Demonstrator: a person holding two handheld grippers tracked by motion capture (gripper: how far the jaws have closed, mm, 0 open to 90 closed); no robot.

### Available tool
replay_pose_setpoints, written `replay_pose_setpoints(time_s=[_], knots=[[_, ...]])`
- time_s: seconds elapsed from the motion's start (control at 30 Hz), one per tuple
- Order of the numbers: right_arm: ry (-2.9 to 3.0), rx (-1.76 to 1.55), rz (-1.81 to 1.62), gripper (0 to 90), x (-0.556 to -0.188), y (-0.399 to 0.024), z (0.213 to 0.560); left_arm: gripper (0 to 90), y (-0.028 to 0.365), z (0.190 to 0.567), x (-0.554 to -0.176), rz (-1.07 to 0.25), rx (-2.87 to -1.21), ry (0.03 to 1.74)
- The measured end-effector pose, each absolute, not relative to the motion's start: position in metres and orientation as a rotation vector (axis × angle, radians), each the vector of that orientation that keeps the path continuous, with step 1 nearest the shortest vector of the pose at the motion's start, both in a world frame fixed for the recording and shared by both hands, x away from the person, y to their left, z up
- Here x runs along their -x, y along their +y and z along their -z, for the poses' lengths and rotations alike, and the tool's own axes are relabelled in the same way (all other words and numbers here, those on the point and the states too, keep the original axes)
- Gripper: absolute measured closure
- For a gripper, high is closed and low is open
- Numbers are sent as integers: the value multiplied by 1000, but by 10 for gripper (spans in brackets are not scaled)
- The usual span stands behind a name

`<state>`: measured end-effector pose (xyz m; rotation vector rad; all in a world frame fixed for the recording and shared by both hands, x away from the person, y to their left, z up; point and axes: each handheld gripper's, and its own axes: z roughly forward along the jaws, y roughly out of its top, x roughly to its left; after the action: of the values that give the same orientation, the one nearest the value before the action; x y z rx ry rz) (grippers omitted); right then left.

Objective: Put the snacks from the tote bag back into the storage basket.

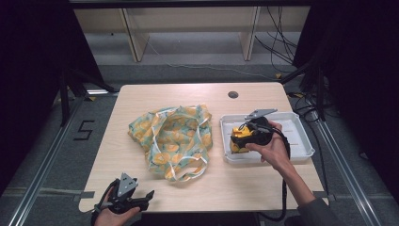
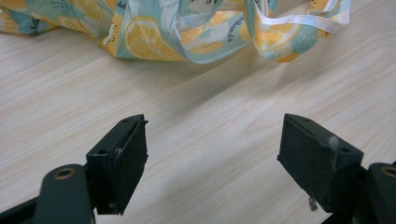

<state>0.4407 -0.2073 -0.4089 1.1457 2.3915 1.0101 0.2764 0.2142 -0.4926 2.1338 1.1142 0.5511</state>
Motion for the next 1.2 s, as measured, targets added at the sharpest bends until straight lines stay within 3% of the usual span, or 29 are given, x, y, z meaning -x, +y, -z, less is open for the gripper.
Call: replay_pose_setpoints(time_s=[1.2], knots=[[2385, -1181, -936, 195, -430, -197, 434, 229, 214, 493, -276, -540, -2122, 1122]])
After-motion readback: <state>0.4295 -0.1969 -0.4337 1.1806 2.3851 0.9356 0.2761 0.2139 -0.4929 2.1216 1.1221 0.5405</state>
